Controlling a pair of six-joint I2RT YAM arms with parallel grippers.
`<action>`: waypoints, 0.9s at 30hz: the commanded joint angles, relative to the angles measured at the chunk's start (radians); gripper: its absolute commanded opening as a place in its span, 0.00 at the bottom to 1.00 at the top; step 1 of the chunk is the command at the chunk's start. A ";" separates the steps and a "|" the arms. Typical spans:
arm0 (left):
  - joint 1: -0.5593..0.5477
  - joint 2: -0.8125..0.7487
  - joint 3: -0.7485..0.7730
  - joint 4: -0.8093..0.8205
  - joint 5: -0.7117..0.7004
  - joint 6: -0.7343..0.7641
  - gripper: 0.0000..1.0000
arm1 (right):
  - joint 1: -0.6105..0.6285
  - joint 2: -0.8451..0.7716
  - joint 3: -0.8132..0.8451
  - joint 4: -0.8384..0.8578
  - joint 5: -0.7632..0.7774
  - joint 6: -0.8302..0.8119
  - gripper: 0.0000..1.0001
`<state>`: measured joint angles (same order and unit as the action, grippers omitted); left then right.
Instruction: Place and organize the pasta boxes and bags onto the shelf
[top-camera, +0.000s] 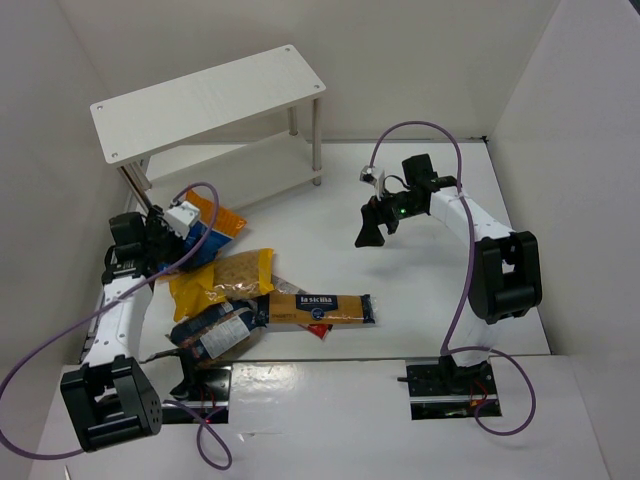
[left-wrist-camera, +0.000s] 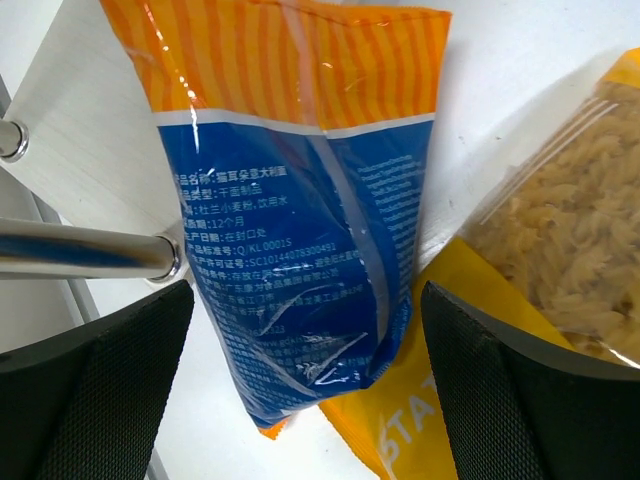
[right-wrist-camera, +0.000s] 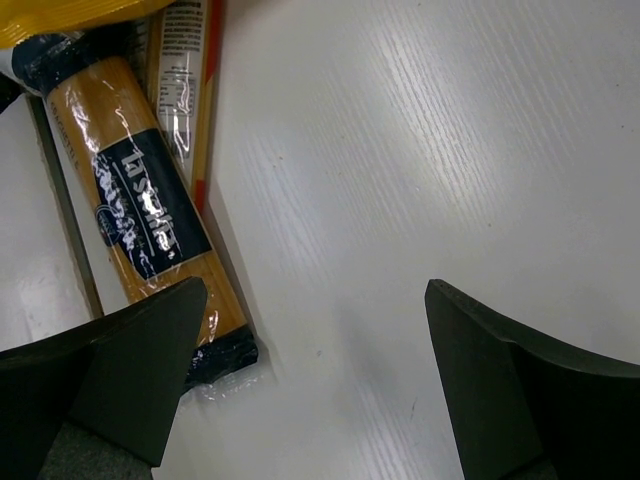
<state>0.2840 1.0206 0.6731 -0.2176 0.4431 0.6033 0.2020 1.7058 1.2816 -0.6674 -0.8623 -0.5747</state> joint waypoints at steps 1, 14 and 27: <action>0.018 0.030 -0.006 0.072 0.034 0.018 1.00 | -0.007 -0.031 -0.008 -0.003 -0.049 -0.028 0.98; 0.047 0.127 -0.017 0.109 0.094 0.027 1.00 | -0.007 -0.012 -0.008 -0.012 -0.058 -0.047 0.98; 0.047 0.208 0.008 0.083 0.112 0.067 0.94 | -0.007 -0.012 -0.008 -0.031 -0.076 -0.056 0.98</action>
<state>0.3271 1.1942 0.6556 -0.1284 0.4980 0.6357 0.2020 1.7061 1.2816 -0.6765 -0.9058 -0.6090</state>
